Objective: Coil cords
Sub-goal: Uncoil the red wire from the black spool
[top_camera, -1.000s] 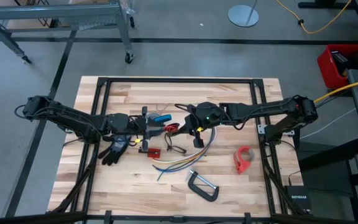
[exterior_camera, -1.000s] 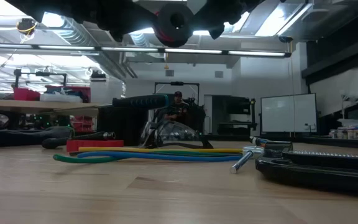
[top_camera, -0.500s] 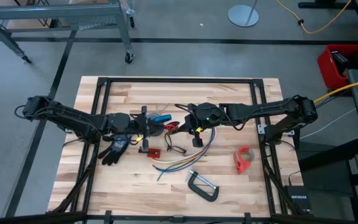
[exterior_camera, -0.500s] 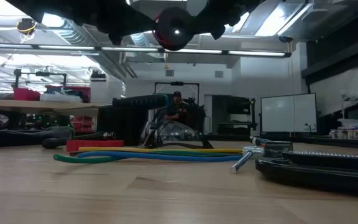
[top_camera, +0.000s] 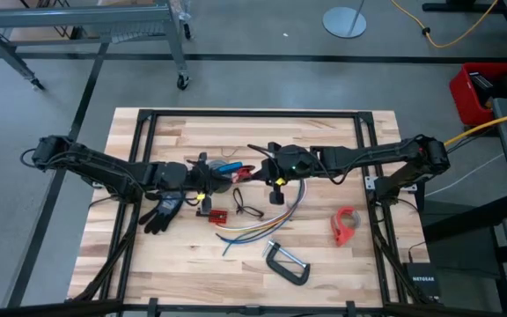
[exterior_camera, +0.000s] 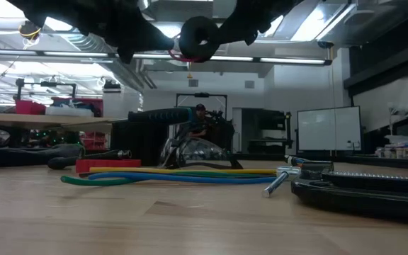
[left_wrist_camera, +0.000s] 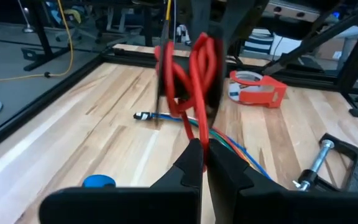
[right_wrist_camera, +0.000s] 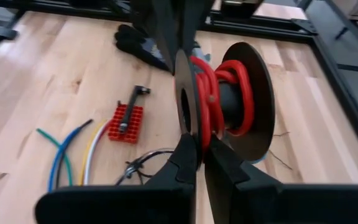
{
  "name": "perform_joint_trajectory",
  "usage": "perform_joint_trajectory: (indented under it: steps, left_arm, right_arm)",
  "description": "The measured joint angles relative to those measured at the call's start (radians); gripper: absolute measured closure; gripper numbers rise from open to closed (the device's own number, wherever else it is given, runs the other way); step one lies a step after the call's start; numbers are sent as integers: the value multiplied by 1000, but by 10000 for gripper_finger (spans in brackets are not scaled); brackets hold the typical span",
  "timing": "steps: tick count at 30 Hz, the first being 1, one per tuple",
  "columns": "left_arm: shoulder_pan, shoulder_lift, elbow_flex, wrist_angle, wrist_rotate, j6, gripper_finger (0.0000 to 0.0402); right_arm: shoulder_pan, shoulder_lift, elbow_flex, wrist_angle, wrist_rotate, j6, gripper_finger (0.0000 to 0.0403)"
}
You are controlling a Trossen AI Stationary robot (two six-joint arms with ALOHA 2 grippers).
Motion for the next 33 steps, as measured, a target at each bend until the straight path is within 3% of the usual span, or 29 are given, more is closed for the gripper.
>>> perform_joint_trajectory:
  steps: [8,18,33]
  left_arm:
    - [0,0,2,-61,-6,-78,400]
    - [3,0,2,-94,-4,-102,385]
    - [29,0,-3,-110,0,-206,322]
  right_arm:
    - [2,2,0,1,66,-1,388]
    - [2,2,0,8,75,-1,388]
    - [0,-3,41,-35,57,0,388]
